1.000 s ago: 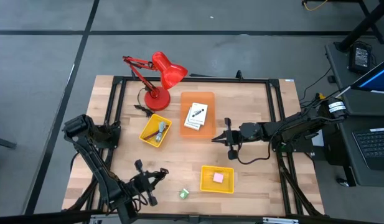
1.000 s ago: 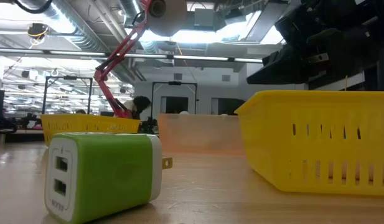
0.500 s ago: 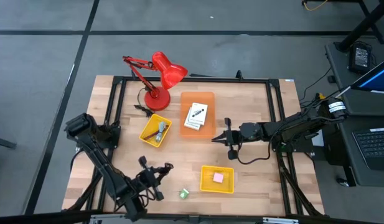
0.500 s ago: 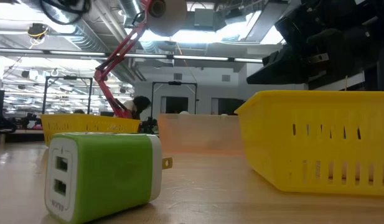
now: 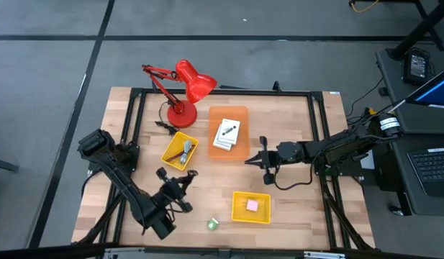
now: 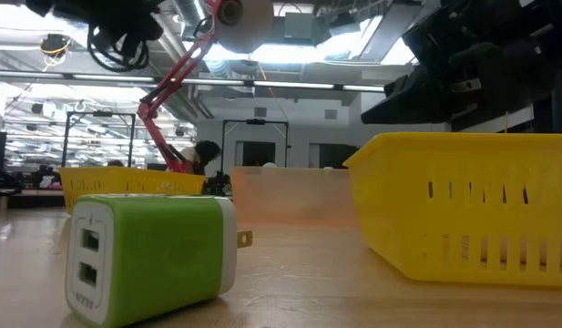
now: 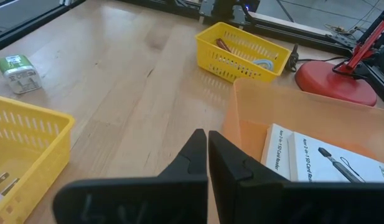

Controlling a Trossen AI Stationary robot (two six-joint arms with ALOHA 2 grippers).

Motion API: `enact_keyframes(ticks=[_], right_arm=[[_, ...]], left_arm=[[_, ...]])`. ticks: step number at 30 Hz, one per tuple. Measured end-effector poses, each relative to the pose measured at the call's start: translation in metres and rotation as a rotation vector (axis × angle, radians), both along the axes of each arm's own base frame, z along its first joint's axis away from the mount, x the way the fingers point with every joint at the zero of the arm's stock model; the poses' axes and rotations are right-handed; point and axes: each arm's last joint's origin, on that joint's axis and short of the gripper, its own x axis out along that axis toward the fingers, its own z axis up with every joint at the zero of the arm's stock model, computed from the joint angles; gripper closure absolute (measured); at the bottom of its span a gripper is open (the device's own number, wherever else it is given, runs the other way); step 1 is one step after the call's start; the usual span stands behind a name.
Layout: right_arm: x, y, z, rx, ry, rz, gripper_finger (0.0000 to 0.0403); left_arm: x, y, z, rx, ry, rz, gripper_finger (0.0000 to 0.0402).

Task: Pick and place items into bin
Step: Put the black charger cable into the left yellow bin

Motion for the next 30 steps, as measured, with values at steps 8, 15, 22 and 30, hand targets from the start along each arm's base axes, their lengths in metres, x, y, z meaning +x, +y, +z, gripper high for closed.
enact_keyframes(ticks=[8,15,22,30], right_arm=[[0.000,0.000,-0.001,-0.024,0.006,0.008,0.0402],[0.000,-0.001,-0.001,-0.027,0.006,0.007,0.0402],[0.000,-0.005,-0.001,-0.024,0.013,-0.012,0.0402],[0.000,-0.009,-0.002,-0.024,0.019,-0.031,0.0402]], left_arm=[[-0.018,0.019,-0.015,-0.025,-0.042,0.085,0.0372],[-0.025,0.043,-0.030,-0.046,-0.099,0.199,0.0372],[-0.025,0.062,-0.026,-0.131,-0.063,0.327,0.0372],[-0.021,0.091,-0.007,-0.274,0.083,0.484,0.0372]])
